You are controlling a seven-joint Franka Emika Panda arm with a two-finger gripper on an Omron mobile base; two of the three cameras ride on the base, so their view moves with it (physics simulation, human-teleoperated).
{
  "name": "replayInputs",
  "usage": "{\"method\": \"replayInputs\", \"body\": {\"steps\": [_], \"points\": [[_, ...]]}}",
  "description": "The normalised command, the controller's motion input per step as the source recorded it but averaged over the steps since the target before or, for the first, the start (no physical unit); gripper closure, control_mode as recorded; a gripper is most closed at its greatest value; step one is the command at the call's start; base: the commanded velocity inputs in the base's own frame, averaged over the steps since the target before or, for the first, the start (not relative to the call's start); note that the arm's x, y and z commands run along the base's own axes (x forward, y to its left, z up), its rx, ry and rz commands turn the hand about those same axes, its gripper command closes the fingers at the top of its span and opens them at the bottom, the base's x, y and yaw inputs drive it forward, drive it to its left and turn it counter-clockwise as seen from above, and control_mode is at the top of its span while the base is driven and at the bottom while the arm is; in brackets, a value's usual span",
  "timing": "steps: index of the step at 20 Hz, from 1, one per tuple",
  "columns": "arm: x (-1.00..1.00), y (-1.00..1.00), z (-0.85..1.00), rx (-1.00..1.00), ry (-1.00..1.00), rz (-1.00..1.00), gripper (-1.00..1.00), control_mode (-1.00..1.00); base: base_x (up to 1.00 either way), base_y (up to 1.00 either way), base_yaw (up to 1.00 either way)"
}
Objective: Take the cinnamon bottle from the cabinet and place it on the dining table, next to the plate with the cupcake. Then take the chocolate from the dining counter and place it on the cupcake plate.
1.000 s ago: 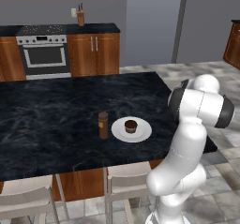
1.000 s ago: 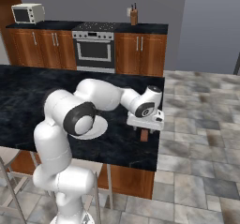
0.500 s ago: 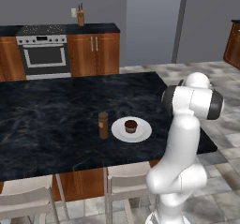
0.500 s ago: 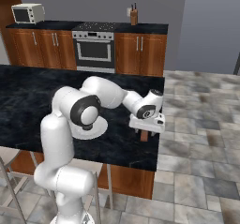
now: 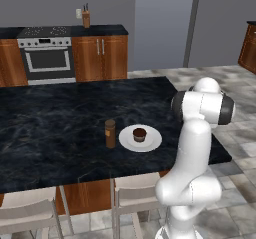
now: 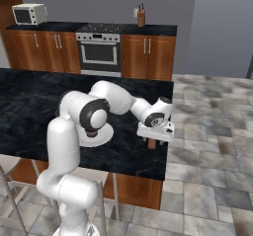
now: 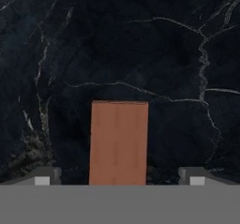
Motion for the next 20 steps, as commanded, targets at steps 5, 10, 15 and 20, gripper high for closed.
{"method": "replayInputs", "body": {"steps": [5,10,15,20], "points": [[0.12,0.0,-0.19,-0.03,0.0,0.0,-1.0,-1.0,0.0,0.0,0.0],[0.11,0.04,-0.19,-0.07,0.0,0.0,-1.0,-1.0,0.0,0.0,0.0],[0.1,0.16,-0.16,-0.06,0.0,0.0,-1.0,-1.0,0.0,0.0,0.0],[0.05,0.18,-0.19,-0.01,0.0,0.0,-1.0,-1.0,0.0,0.0,0.0]]}}
